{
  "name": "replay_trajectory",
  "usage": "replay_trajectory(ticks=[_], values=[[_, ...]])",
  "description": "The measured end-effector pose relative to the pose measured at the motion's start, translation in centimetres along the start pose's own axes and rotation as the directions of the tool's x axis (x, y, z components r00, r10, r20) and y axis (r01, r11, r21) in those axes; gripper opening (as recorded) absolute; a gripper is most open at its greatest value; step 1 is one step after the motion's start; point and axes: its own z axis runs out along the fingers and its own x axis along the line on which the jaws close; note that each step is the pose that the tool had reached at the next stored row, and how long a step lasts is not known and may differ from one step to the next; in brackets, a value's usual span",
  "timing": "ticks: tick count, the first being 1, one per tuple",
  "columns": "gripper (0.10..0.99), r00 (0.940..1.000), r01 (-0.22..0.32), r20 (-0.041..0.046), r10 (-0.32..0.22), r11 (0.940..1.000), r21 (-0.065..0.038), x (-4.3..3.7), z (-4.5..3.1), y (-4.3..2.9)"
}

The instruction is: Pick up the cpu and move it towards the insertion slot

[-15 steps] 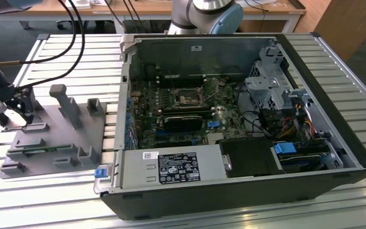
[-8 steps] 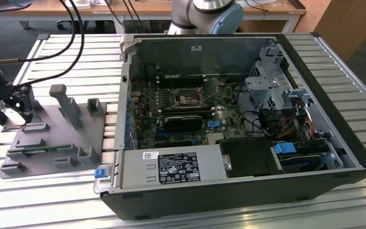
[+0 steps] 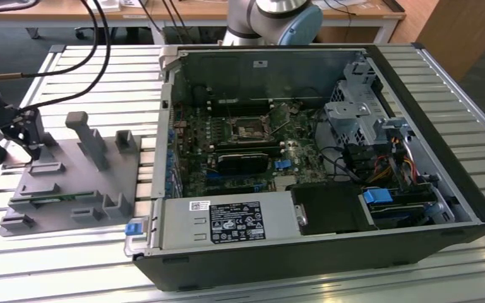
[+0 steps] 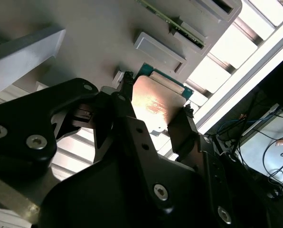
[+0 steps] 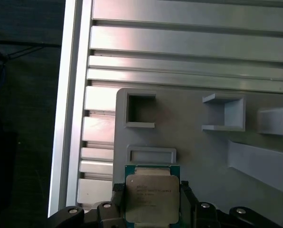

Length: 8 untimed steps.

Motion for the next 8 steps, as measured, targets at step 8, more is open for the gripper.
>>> replay_trajectory(ticks=[8], values=[[0.541, 1.0, 0.0, 0.0, 0.0, 1.0, 0.0, 0.02, -0.8, 0.03]])
